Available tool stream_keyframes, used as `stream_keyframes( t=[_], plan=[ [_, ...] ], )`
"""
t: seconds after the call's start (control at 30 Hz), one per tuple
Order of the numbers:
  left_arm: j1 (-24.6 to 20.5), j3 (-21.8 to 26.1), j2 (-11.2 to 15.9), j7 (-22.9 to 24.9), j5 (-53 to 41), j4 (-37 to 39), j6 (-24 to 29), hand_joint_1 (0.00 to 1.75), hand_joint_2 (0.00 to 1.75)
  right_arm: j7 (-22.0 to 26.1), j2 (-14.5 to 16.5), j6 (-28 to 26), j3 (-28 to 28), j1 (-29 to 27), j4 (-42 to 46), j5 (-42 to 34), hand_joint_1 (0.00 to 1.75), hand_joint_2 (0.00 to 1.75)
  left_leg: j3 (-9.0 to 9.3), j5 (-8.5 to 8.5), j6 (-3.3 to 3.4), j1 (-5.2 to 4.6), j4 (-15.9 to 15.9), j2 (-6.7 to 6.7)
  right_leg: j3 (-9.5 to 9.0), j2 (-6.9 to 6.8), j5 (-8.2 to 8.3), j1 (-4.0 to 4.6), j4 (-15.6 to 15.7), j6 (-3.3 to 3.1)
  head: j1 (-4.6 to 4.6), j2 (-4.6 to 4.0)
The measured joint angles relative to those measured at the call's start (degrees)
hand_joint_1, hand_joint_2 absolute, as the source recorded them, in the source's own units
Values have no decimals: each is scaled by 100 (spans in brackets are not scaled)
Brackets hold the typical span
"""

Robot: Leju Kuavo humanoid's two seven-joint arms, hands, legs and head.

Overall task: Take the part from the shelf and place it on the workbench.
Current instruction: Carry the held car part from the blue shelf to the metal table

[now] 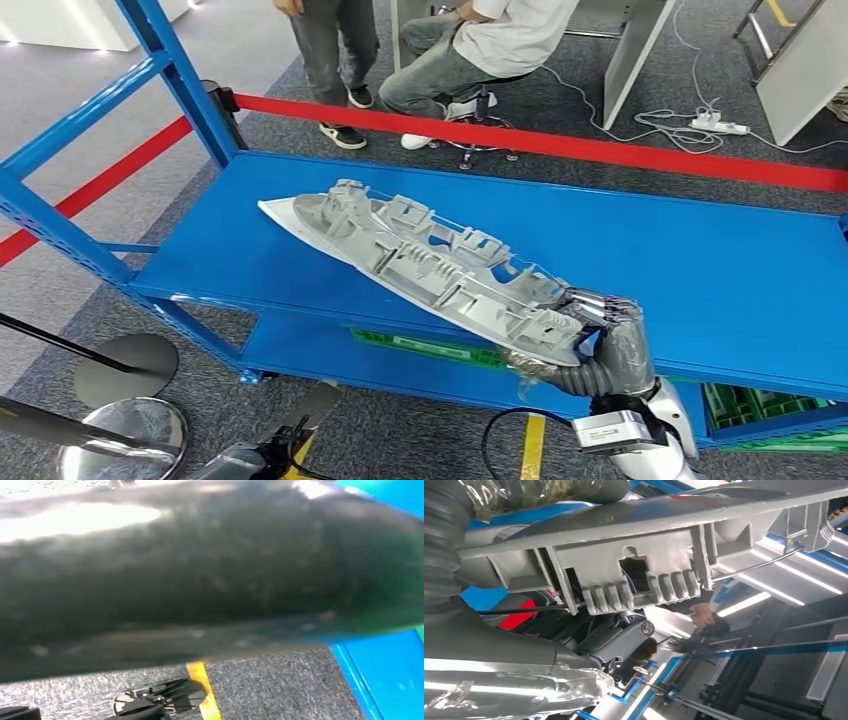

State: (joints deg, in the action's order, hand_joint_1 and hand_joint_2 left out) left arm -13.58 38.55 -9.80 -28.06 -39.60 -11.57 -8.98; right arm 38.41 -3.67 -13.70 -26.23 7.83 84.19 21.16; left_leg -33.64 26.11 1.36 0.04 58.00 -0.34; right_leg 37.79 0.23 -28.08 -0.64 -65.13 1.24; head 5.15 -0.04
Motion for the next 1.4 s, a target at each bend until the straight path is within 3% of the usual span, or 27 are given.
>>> stream_keyframes(
  t=[0.07,0.17,0.23,0.33,0.37,0.4,0.43,0.5,0.57,0.67,0.73,0.77,0.87,0.9,0.93,1.03,1.1,1.2,1.27,1.37,1.4],
  plan=[
    [-4,-8,-1,0,0,0,-1,0,0,2,0,2,-2,5,1,0,175,175,-5,12,-38,-19,15,-1,-292,1,157,22,558,-47,5,0],
    [0,-16,1,0,0,-1,-7,0,0,0,0,5,-3,-4,2,2,175,175,-31,16,-115,-16,25,3,-338,15,144,30,658,-84,11,0],
    [-6,-24,4,0,1,-1,-9,0,0,8,2,5,1,3,4,1,175,175,-94,158,-186,-5,193,7,-355,11,158,3,685,-130,32,0],
    [-3,-30,6,0,2,-2,-9,0,0,47,10,5,3,3,17,1,175,175,-541,669,-278,34,1186,12,-367,1,158,-11,697,-175,67,0],
    [4,-30,7,0,2,-2,-9,0,0,58,11,1,2,-4,20,9,175,175,-689,765,-295,47,1496,12,-368,1,157,-11,696,-176,65,0],
    [9,-30,7,0,4,-2,-8,0,0,68,11,-10,2,-10,20,21,175,175,-757,751,-305,56,1628,12,-372,3,155,-11,695,-175,67,0],
    [11,-30,9,0,8,-2,-6,0,0,75,11,-26,2,-15,20,37,175,175,-722,624,-308,65,1538,13,-379,6,152,-12,695,-172,67,0],
    [7,-31,13,0,15,-2,2,0,0,86,11,-61,3,-17,31,66,175,175,-408,200,-300,81,845,14,-402,14,139,-13,694,-150,67,0],
    [-2,-33,14,1,19,-2,8,0,0,90,11,-85,4,-10,46,81,175,175,-121,-18,-267,76,219,10,-395,23,126,9,677,-107,63,0],
    [3,-34,11,2,32,-2,15,0,0,91,11,-107,4,-3,59,92,175,175,-67,-4,-162,52,41,6,-362,22,136,18,682,-25,57,0],
    [0,-34,10,2,40,-3,35,0,0,85,11,-111,2,3,64,94,175,175,-56,-26,-78,57,9,9,-289,11,35,1,566,28,46,0],
    [-7,-34,10,2,43,-4,46,0,0,80,11,-108,1,8,67,88,175,175,-49,-34,-41,64,-6,12,-180,7,-101,-2,340,48,37,0],
    [-10,-34,14,15,46,-4,56,0,0,57,11,-98,-1,8,63,68,175,175,-49,-29,8,47,-2,15,347,1,-580,-4,-771,76,20,0],
    [-5,-34,16,19,46,-4,56,0,0,51,10,-104,-1,3,61,73,175,175,-47,-26,13,40,-1,14,451,1,-605,-3,-967,76,19,0],
    [-1,-34,17,21,46,-4,55,0,0,47,10,-113,0,1,61,83,175,175,-40,-23,15,33,1,10,454,1,-521,-2,-954,66,17,0],
    [-4,-36,11,23,51,-4,55,0,0,43,9,-144,0,16,62,101,175,175,-4,2,-10,13,6,-1,-65,-3,44,14,101,-2,16,0],
    [-8,-36,9,25,56,-4,55,0,0,46,10,-160,1,28,68,104,175,175,-25,6,-55,-5,22,-2,-313,0,157,32,584,-42,22,0],
    [-8,-36,10,26,62,-5,55,0,0,44,10,-172,5,17,73,112,175,175,-55,9,-134,1,41,4,-335,19,149,33,658,-84,28,0],
    [-17,-37,11,25,72,-7,57,0,0,43,10,-178,9,22,78,115,175,175,-150,189,-202,15,275,8,-350,12,165,8,683,-136,42,0],
    [-12,-35,13,24,90,-8,59,0,0,45,11,-182,11,22,80,114,175,175,-623,674,-274,44,1305,12,-356,3,166,-1,687,-175,55,0],
    [-5,-34,14,24,94,-8,59,0,0,44,11,-182,11,15,80,114,175,175,-748,728,-284,49,1558,12,-357,4,166,0,687,-176,54,0]
  ],
)
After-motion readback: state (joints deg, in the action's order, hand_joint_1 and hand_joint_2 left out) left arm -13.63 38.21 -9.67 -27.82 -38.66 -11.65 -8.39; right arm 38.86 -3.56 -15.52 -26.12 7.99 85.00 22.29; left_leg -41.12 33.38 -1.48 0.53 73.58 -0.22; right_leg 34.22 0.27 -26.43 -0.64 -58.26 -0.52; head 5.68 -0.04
